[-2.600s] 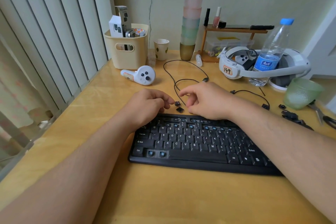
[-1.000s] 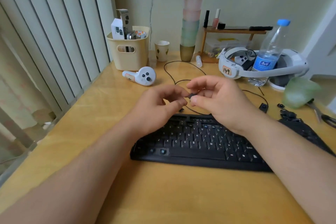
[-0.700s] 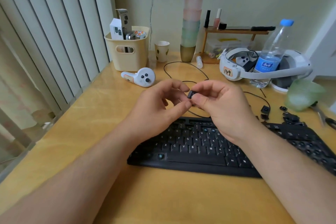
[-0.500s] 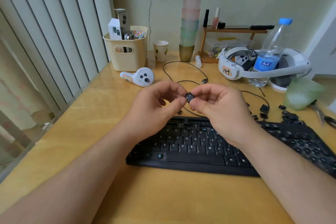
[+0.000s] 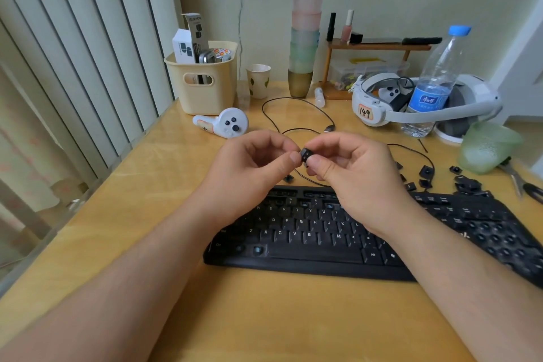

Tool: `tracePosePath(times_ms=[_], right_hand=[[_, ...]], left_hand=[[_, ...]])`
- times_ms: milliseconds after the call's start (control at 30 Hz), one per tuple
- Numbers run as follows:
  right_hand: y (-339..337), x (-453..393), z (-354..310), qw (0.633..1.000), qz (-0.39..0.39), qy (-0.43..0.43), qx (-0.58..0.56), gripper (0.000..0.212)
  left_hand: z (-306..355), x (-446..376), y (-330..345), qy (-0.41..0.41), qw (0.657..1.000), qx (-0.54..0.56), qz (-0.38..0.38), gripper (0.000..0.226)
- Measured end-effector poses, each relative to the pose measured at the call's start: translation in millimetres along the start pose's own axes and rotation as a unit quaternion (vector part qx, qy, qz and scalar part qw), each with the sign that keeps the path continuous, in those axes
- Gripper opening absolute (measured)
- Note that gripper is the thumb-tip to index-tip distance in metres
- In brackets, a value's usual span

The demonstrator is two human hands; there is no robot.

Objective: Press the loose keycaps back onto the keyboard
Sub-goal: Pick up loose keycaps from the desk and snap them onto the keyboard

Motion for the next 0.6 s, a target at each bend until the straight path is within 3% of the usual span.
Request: tracePosePath(times_ms=[367, 600], right_hand=[[0.0, 0.0, -3.0, 1.0, 0.006, -0.026, 0.011, 0.027], [1.9, 4.4, -2.9, 0.993, -0.001, -0.082, 0.09, 0.028]], left_hand=[[-0.6, -0.7, 0.0, -0.023, 0.999, 0.021, -0.007, 0.008], [1.4, -1.7, 0.9, -0.007, 1.0, 0.003, -0.007, 0.012]])
Point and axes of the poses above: each hand's wrist, its own x-axis away from the middle knuckle, its own y-axis out of the palm, z = x × y, the point moved 4 cm from there along -x, towards the middle knuckle, and after that the axes turned 11 degrees about z, right-handed, at the moved point
